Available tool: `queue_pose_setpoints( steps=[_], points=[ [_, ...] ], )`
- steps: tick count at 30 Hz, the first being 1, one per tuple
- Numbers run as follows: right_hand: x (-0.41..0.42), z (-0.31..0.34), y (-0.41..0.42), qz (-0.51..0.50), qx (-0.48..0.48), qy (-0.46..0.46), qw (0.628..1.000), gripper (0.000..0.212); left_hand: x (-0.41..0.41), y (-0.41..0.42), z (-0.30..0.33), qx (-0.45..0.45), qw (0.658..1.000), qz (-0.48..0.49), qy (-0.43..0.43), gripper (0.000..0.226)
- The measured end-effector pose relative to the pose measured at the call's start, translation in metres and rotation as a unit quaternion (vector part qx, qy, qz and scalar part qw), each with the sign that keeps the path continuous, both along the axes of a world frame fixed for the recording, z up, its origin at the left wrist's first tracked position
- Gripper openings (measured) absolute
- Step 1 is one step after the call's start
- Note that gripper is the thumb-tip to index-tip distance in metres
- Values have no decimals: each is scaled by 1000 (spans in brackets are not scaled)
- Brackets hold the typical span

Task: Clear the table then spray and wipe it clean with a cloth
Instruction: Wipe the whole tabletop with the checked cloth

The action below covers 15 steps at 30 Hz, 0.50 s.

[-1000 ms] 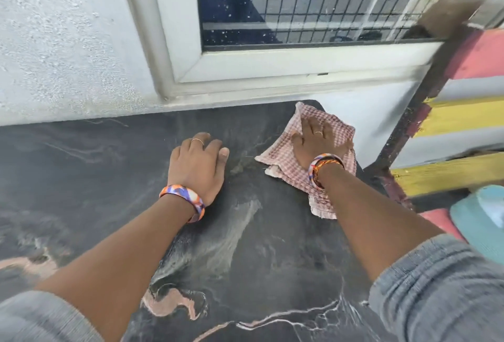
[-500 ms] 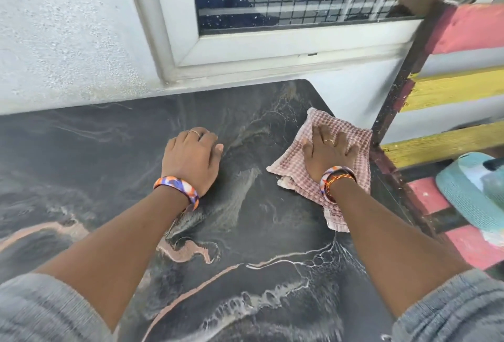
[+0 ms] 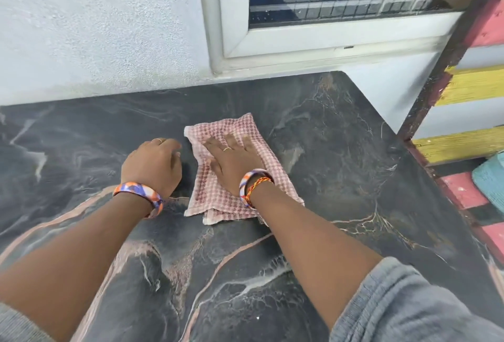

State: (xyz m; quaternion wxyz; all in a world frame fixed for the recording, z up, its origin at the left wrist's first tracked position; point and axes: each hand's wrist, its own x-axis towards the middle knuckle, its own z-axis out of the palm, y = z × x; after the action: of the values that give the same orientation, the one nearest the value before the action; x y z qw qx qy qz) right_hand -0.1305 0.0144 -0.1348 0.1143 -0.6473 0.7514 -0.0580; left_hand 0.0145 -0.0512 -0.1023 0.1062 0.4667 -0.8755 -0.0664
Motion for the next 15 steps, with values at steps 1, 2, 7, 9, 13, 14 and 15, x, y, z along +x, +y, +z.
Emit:
queue_pose_setpoints(
  steps=[1, 2, 7, 9, 13, 14, 15],
  points=[
    [10, 0, 1, 22, -7, -7, 1000, 50, 3, 2, 2, -1, 1000, 6, 1, 30],
    [17, 0, 3, 39, -12, -12, 999, 50, 4, 4, 4, -1, 1000, 11, 3, 32],
    [20, 0, 45, 66, -10, -12, 998, 51, -13, 25, 10, 14, 1000, -25, 10, 34],
    [16, 1, 66, 40, -4, -13, 999, 51, -29, 37, 10, 20, 998, -51, 15, 33],
    [0, 0, 100, -45, 14, -11, 999, 54, -60, 67, 10, 29, 993, -111, 19, 31],
    [-7, -1, 109, -74, 17, -12, 997, 54, -66, 75, 10, 31, 991, -131, 20, 31],
    [-15, -1, 118, -104, 19, -11, 994, 54, -72, 82, 9, 35, 987, -155, 20, 31]
  ],
)
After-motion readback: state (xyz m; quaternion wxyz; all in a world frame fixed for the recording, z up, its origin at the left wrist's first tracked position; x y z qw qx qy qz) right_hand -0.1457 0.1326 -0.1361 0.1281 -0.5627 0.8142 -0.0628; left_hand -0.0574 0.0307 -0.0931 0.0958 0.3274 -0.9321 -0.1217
